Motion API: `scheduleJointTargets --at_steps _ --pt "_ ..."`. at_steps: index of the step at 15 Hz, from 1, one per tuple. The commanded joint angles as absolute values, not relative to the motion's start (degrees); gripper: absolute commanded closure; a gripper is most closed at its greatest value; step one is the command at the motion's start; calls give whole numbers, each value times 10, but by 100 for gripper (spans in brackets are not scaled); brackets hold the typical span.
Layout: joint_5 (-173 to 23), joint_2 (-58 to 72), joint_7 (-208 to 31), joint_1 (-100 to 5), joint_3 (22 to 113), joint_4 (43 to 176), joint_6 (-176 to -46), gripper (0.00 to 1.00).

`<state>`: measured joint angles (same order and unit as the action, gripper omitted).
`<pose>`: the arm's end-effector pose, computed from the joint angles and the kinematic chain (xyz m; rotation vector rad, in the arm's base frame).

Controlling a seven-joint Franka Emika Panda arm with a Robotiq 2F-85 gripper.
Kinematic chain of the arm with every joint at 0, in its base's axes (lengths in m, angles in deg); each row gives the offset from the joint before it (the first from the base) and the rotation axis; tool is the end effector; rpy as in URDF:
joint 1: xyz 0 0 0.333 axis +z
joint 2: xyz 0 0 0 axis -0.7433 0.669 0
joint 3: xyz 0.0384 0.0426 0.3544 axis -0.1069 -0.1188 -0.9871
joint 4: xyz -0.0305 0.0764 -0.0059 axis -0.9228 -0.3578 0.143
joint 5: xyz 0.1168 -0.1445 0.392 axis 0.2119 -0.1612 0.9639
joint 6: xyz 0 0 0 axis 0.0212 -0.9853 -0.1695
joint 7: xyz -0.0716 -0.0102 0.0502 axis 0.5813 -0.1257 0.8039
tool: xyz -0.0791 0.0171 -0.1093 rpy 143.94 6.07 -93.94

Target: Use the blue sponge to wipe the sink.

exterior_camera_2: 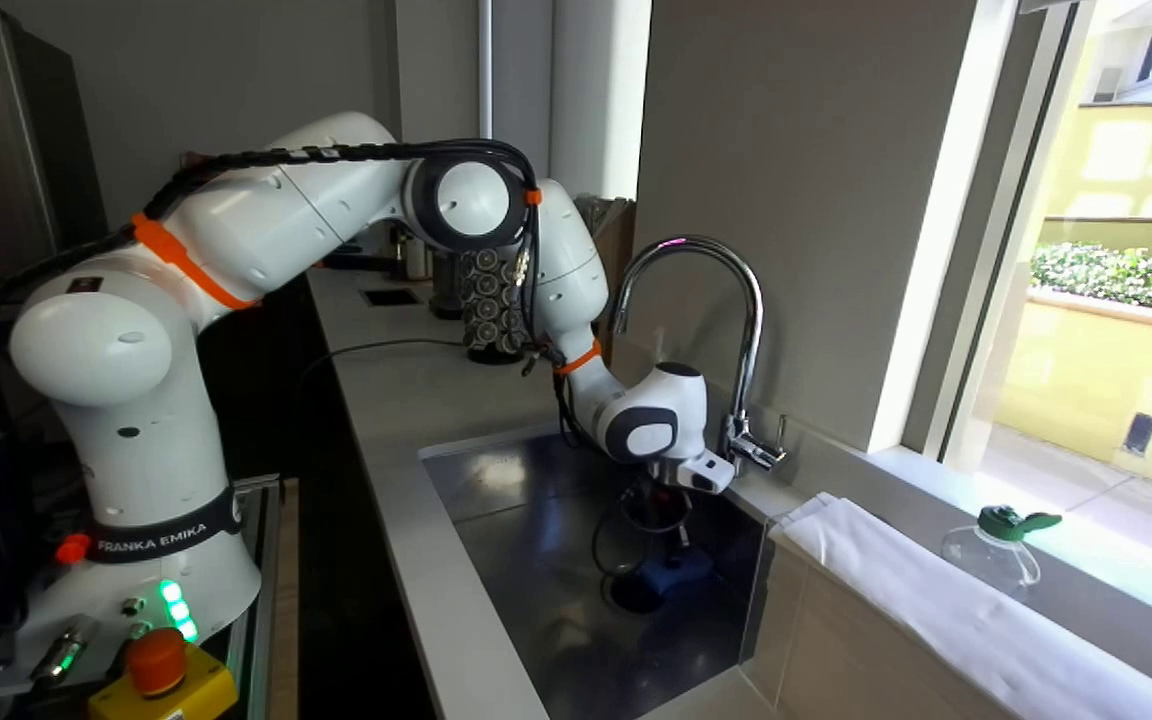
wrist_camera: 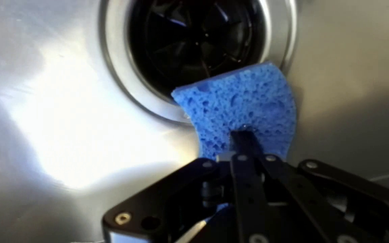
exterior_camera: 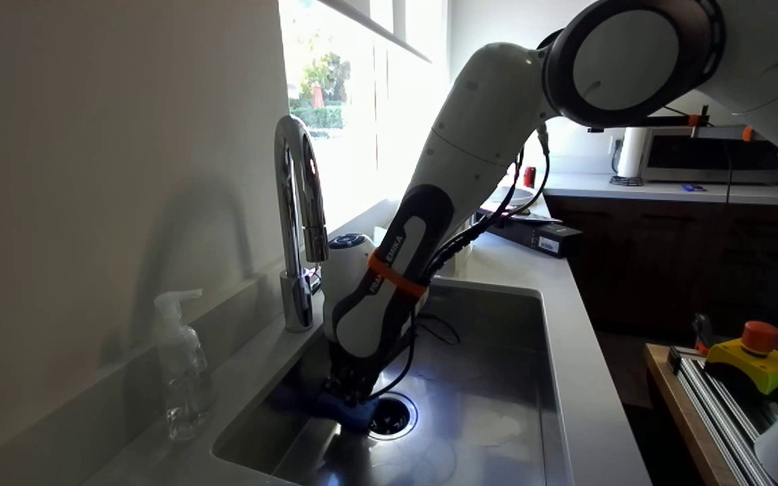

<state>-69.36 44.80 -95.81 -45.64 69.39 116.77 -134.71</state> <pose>0.7012 -0.0424 0.0073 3.0546 -0.4146 0.1368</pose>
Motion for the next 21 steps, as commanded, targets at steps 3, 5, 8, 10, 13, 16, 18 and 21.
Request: scheduleJointTargets --at_steps 3,5,8,10,13,16,18,21 --pt "-705 416 -895 -454 653 1223 -1370 100" --pt "-708 406 -868 -459 638 1237 -1361 100" --pt "-721 390 -842 -454 631 1265 -1360 100" --pt "-736 384 -844 -439 643 1282 -1369 100" --pt "-748 373 -847 -431 653 1302 -1389 100" --pt "-736 355 -836 -452 636 1322 -1414 100" --pt "-730 342 -830 -466 625 1334 -1420 73" --pt "-728 319 -827 -479 619 1355 -1428 52"
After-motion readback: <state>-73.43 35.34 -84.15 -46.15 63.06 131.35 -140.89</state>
